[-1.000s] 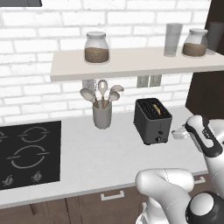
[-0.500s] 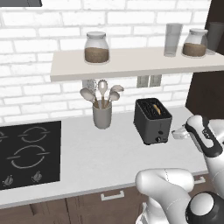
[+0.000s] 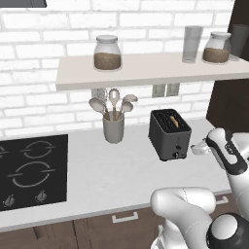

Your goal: Start the toaster. Once the lever pops up, take the bread to the plate on the dining counter.

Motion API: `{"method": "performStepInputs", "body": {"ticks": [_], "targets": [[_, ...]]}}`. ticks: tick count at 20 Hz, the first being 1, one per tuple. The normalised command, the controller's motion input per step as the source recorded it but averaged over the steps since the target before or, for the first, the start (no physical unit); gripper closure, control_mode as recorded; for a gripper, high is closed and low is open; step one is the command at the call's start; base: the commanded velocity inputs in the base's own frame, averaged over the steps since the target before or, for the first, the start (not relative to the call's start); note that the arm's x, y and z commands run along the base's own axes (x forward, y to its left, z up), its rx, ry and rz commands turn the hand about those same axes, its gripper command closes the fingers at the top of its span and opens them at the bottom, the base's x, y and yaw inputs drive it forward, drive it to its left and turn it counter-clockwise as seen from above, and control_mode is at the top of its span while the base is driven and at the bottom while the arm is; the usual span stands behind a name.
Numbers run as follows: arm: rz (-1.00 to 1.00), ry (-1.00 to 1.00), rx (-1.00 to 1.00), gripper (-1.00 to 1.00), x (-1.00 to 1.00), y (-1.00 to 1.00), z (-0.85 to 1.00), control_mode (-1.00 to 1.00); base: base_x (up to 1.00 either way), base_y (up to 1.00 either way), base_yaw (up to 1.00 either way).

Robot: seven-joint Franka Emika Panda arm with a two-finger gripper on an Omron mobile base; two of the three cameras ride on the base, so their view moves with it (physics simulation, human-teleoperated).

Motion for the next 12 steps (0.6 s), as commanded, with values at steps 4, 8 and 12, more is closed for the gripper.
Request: {"method": "performStepInputs", "body": {"ticks": [4, 8, 12], "targets": [[0.0, -0.04, 0.0, -1.0, 0.0, 0.0, 0.0, -1.0, 0.0, 0.0, 0.0], [0.0, -0.08, 0.0, -1.0, 0.0, 0.0, 0.0, -1.0, 0.0, 0.0, 0.0], [0.0, -0.07, 0.0, -1.0, 0.0, 0.0, 0.0, -1.0, 0.0, 0.0, 0.0]]}}
